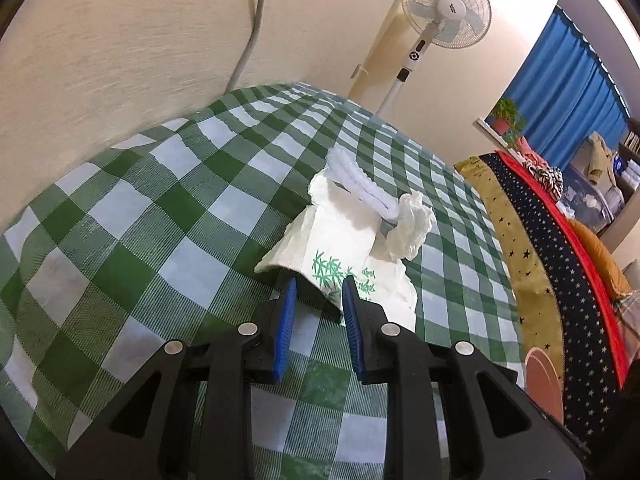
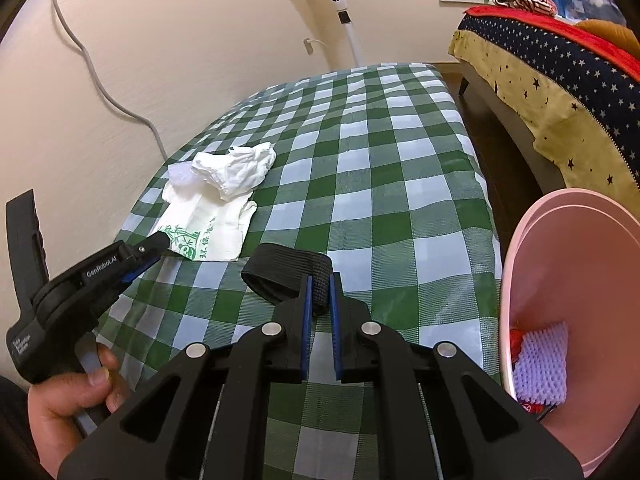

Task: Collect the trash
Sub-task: 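Grasp the black strap with the right gripper while the left gripper grasps the white paper bag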

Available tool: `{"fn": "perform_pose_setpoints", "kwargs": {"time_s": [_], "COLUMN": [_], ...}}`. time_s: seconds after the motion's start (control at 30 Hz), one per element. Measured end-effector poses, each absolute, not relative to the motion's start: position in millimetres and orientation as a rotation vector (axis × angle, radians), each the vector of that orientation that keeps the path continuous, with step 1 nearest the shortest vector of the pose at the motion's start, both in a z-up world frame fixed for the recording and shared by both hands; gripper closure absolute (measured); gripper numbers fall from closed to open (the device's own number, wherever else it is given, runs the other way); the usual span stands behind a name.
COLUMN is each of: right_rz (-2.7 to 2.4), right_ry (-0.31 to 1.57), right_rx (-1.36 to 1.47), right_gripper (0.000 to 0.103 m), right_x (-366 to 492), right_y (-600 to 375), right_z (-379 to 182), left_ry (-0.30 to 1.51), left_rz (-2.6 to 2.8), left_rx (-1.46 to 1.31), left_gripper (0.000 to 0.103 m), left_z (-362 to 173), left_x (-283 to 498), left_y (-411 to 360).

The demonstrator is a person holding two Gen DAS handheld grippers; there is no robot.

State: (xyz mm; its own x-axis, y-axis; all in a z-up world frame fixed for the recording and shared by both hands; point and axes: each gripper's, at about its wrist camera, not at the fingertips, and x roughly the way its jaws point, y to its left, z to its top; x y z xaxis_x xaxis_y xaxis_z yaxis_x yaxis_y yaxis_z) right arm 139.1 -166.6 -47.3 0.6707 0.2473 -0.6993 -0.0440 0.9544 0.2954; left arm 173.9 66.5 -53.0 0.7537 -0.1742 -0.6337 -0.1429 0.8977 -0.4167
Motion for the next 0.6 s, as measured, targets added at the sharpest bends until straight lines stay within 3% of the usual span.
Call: {"fn": "perform_pose_setpoints", "kwargs": {"time_s": [0.17,0.23,0.33,0.6], "right_rz": [0.163,0.162,0.160,0.145], "right_ry": [0.815,0.810,0.797,0.752], "right_rx": [0.259,0.257,0.254,0.233], "right_gripper": [0.094,0.094,0.094,0.094], "right_x": [138,138,135,123], "right_y": [-168,-168,-167,-169], "right_z": [-46,-44,-40,-25], "left_ry": [0.717,0.712,0.697,0.666], "left_rz": [-0.041,-0.052,-0.063,-0.081], "left_rx": [-0.476,-0.466,-0.438,-0.371], "left_gripper": [0.080,0.094,0.098,0.101], "left_z": [-52,-50,-44,-22], "left_x": [174,172,169,151], "left_y": [65,62,58,48]}}
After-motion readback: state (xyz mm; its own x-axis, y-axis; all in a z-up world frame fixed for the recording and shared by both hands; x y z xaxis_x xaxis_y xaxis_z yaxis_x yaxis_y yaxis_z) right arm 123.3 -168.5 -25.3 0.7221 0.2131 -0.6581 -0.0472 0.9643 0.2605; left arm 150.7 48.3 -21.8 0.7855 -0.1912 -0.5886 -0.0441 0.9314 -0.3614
